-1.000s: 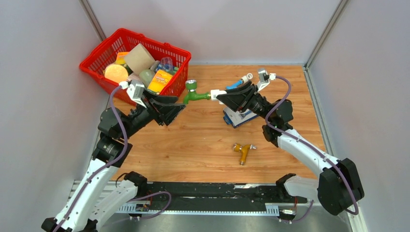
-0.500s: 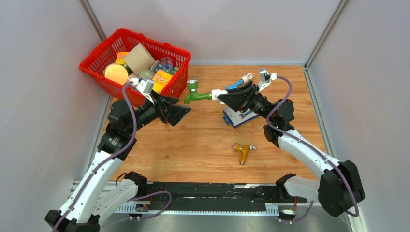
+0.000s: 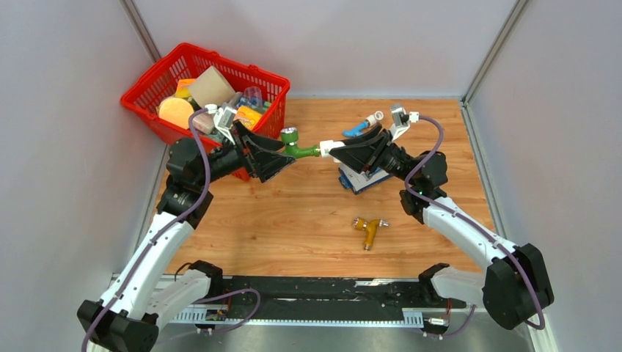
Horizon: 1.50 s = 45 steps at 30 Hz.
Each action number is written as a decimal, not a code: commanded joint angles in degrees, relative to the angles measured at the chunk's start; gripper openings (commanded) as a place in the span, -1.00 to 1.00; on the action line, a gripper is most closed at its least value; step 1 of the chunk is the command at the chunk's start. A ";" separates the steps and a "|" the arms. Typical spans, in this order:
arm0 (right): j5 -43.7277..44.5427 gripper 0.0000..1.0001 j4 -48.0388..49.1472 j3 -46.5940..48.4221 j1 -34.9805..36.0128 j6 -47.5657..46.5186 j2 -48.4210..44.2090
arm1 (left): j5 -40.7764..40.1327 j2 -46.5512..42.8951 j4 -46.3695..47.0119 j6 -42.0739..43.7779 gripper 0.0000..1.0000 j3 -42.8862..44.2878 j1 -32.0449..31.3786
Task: Install the water faucets
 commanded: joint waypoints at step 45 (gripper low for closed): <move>-1.48 -0.14 -11.66 1.85 2.71 22.75 15.24 | -7.79 -18.64 0.30 56.92 -1.00 -17.26 -6.86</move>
